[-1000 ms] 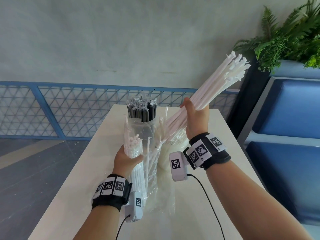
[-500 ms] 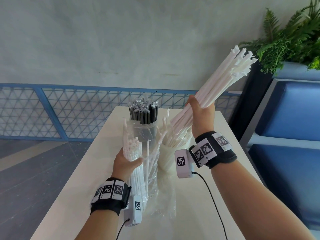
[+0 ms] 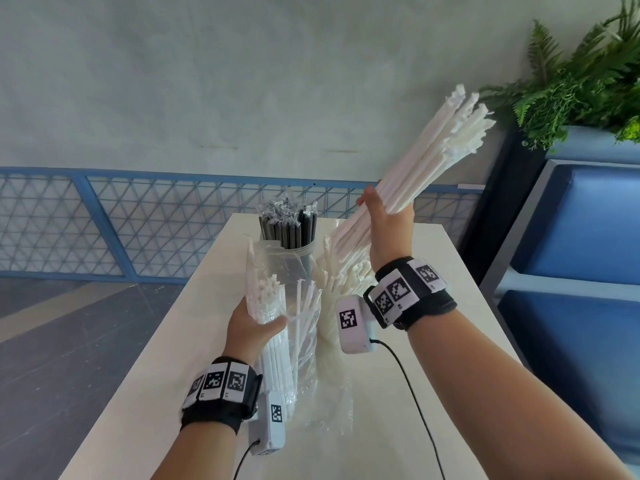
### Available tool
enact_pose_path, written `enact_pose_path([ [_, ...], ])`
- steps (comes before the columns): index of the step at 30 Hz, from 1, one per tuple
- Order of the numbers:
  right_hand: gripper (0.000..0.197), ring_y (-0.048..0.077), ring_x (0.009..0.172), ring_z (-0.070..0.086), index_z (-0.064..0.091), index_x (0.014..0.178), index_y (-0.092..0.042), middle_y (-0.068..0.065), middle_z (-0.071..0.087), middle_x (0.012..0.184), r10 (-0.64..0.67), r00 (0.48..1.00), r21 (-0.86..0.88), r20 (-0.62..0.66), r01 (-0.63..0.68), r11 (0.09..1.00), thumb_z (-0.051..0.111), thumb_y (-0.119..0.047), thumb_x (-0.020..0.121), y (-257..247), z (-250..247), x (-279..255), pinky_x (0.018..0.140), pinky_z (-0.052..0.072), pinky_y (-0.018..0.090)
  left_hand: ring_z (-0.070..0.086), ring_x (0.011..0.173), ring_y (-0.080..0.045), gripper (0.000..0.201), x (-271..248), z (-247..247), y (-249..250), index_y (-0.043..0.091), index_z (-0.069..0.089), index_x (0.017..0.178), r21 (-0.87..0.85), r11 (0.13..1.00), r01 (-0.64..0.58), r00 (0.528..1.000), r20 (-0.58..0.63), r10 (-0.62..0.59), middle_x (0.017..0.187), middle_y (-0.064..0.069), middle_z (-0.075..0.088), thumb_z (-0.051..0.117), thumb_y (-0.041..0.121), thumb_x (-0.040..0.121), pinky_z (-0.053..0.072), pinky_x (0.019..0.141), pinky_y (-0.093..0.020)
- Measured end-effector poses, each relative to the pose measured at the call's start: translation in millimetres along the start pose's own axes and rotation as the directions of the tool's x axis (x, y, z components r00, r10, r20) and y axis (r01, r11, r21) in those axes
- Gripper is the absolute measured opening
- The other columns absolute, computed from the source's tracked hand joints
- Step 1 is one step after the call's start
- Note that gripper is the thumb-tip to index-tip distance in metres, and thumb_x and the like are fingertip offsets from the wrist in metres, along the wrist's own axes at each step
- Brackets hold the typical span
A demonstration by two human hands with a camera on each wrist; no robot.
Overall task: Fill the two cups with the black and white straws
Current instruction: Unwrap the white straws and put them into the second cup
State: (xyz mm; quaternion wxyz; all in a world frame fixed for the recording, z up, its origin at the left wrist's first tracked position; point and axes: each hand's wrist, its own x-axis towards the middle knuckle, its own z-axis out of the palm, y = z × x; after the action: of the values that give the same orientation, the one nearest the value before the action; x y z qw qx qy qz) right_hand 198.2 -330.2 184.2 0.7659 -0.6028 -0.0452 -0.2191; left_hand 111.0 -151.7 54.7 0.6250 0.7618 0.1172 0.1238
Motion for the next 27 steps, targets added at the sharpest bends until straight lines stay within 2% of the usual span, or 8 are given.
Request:
enact_pose_path([
  [5, 0.025, 0.003, 0.071, 0.055, 0.056, 0.101, -0.001, -0.004, 0.054, 0.08, 0.007, 1.0, -0.013, 0.027, -0.006, 1.0, 0.063, -0.019, 0.087, 5.3, 13.2, 1.0, 0.062, 0.046, 0.01, 0.052, 0.083, 0.006, 0.045, -0.4, 1.4, 0.8, 0.037, 0.05, 0.085, -0.025, 1.0, -0.006, 1.0, 0.001, 0.006, 0.089, 0.018, 0.057, 0.073, 0.001, 0.072, 0.038, 0.068, -0.011],
  [7, 0.016, 0.007, 0.074, 0.053, 0.051, 0.093, -0.014, -0.005, 0.052, 0.079, 0.048, 0.997, -0.105, 0.068, -0.041, 0.994, 0.064, -0.019, 0.086, 19.4, 15.6, -6.0, 0.066, 0.046, 0.017, 0.056, 0.086, -0.002, 0.042, -0.2, 2.2, -1.0, 0.032, 0.053, 0.089, -0.04, 0.999, 0.009, 1.0, -0.002, -0.009, 0.089, 0.016, 0.058, 0.073, 0.0, 0.072, 0.041, 0.071, -0.015],
  [10, 0.019, 0.014, 0.073, 0.053, 0.052, 0.097, -0.011, -0.004, 0.052, 0.077, 0.122, 0.99, -0.266, 0.07, -0.1, 0.959, 0.065, -0.017, 0.084, 45.9, 12.3, -12.9, 0.065, 0.045, 0.025, 0.058, 0.093, -0.016, 0.042, -0.1, 2.8, -4.4, 0.019, 0.055, 0.102, -0.075, 0.996, 0.042, 0.999, -0.009, -0.043, 0.09, 0.011, 0.06, 0.074, -0.002, 0.071, 0.043, 0.081, -0.026],
  [14, 0.019, 0.019, 0.076, 0.06, 0.059, 0.09, -0.012, -0.004, 0.06, 0.077, 0.227, 0.973, -0.326, 0.029, -0.206, 0.923, 0.072, -0.012, 0.076, 59.9, 5.1, -16.4, 0.075, 0.052, 0.035, 0.059, 0.095, -0.02, 0.043, 0.3, 3.8, -5.8, 0.017, 0.055, 0.104, -0.072, 0.996, 0.053, 0.999, 0.005, -0.053, 0.092, 0.007, 0.061, 0.074, -0.002, 0.07, 0.044, 0.081, -0.027],
  [17, 0.036, 0.008, 0.078, 0.06, 0.055, 0.105, -0.011, -0.009, 0.061, 0.084, 0.186, 0.983, -0.27, -0.008, -0.181, 0.946, 0.074, -0.012, 0.074, 52.3, 6.0, -13.5, 0.073, 0.05, 0.028, 0.058, 0.096, -0.019, 0.044, 0.6, 5.4, -5.3, 0.018, 0.055, 0.104, -0.066, 0.997, 0.045, 0.999, 0.02, -0.044, 0.092, 0.009, 0.061, 0.075, -0.002, 0.07, 0.044, 0.08, -0.025],
  [21, 0.064, 0.021, 0.097, 0.061, 0.04, 0.135, -0.013, 0.008, 0.063, 0.112, 0.15, 0.988, -0.358, -0.034, -0.152, 0.921, 0.069, -0.027, 0.08, 45.3, 13.8, -5.5, 0.086, 0.052, 0.036, 0.059, 0.094, -0.017, 0.044, 1.6, 6.3, -6.0, 0.017, 0.055, 0.105, -0.065, 0.997, 0.041, 0.999, 0.021, -0.04, 0.093, 0.008, 0.062, 0.075, -0.002, 0.07, 0.045, 0.079, -0.024],
  [24, 0.065, 0.023, 0.079, 0.061, 0.032, 0.142, -0.012, 0.008, 0.062, 0.091, 0.242, 0.966, -0.566, 0.088, -0.152, 0.811, 0.062, -0.026, 0.087, 45.8, 12.0, -10.0, 0.064, 0.047, 0.021, 0.06, 0.089, -0.008, 0.043, 1.3, 6.1, -4.2, 0.019, 0.056, 0.103, -0.058, 0.998, 0.027, 0.999, 0.029, -0.025, 0.093, 0.009, 0.063, 0.075, -0.001, 0.07, 0.043, 0.07, -0.014],
  [27, 0.072, 0.03, 0.098, 0.064, 0.025, 0.144, -0.005, 0.021, 0.067, 0.1, 0.376, 0.917, -0.712, 0.132, -0.176, 0.68, 0.062, -0.03, 0.087, 49.2, 6.1, -14.0, 0.073, 0.044, 0.026, 0.059, 0.086, 0.0, 0.043, 1.4, 5.9, -3.2, 0.018, 0.057, 0.104, -0.059, 0.998, 0.017, 0.999, 0.037, -0.014, 0.092, 0.01, 0.063, 0.075, -0.001, 0.07, 0.043, 0.064, -0.008],
])
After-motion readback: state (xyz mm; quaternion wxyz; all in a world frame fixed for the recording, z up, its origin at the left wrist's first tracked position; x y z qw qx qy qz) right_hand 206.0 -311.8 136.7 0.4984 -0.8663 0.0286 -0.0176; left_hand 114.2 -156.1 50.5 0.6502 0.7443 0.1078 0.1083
